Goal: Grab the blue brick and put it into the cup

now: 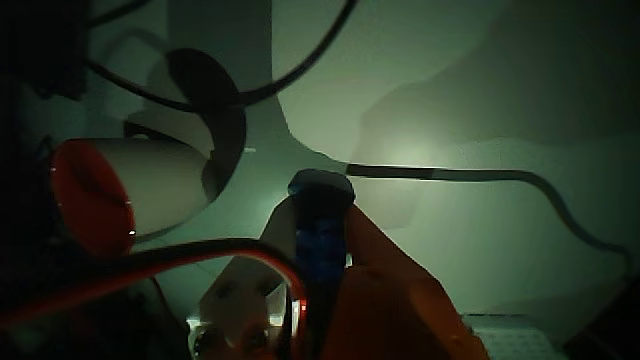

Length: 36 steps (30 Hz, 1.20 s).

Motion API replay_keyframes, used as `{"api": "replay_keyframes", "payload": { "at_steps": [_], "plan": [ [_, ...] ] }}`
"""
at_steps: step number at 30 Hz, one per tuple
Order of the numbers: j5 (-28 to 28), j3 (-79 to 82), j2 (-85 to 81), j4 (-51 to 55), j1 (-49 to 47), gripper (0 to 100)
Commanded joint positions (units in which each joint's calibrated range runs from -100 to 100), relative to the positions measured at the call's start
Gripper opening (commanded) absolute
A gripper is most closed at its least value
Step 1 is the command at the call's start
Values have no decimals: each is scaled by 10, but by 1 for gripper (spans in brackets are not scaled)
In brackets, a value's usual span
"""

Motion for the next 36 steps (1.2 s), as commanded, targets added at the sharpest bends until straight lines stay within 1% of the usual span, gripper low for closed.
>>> {"api": "replay_keyframes", "payload": {
  "at_steps": [1,5,8,12,16,21,24,26,30,36],
  "plan": [
    [38,-99,-1,-6,-3,0],
    [104,-188,9,-21,-15,0],
    [174,-212,0,-33,-20,0],
    [267,-210,-1,-102,-23,0],
    [332,-223,34,-212,-45,0],
    [358,-414,173,-223,-106,0],
    [369,-488,222,-234,-145,0],
    [378,-489,228,-266,-169,0],
    [387,-489,225,-275,-218,0],
    [393,-490,257,-353,-260,0]
  ]
}}
